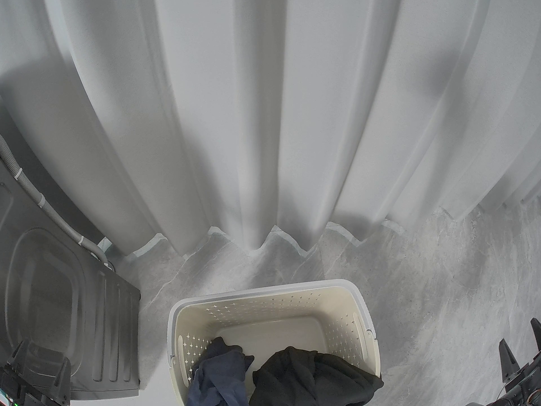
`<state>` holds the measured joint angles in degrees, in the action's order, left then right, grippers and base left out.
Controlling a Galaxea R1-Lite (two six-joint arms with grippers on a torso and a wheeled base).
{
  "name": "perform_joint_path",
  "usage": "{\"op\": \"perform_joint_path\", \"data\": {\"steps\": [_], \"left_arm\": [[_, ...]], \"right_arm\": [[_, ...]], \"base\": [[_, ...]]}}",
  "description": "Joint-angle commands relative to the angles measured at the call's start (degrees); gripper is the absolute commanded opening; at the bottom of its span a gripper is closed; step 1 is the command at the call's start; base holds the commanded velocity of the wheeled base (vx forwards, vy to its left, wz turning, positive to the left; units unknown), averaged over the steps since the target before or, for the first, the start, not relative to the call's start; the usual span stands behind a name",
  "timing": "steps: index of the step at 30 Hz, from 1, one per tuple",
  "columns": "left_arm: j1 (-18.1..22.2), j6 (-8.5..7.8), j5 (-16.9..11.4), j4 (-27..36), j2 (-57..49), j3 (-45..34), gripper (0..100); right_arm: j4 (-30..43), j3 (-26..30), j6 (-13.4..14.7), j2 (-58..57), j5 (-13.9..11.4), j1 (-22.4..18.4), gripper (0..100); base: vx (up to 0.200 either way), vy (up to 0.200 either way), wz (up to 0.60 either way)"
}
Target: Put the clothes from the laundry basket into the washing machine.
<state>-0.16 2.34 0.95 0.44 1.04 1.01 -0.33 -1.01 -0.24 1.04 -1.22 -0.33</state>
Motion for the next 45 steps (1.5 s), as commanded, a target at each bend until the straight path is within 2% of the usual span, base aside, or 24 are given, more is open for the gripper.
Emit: {"op": "perform_joint_path", "data": {"steps": [1, 21, 45], "left_arm": [[0.0, 0.03, 0.0, 0.0, -0.8, -0.8, 100], [0.0, 0.03, 0.0, 0.0, -0.8, -0.8, 100], [0.0, 0.03, 0.0, 0.0, -0.8, -0.8, 100]], "right_arm": [[0.0, 1.0, 0.0, -0.3, 0.0, 0.0, 100], [0.0, 1.0, 0.0, -0.5, 0.0, 0.0, 100], [0.0, 1.0, 0.0, -0.5, 0.0, 0.0, 100]], "base": [[0.0, 0.0, 0.0], [0.0, 0.0, 0.0], [-0.2, 0.0, 0.0]]}}
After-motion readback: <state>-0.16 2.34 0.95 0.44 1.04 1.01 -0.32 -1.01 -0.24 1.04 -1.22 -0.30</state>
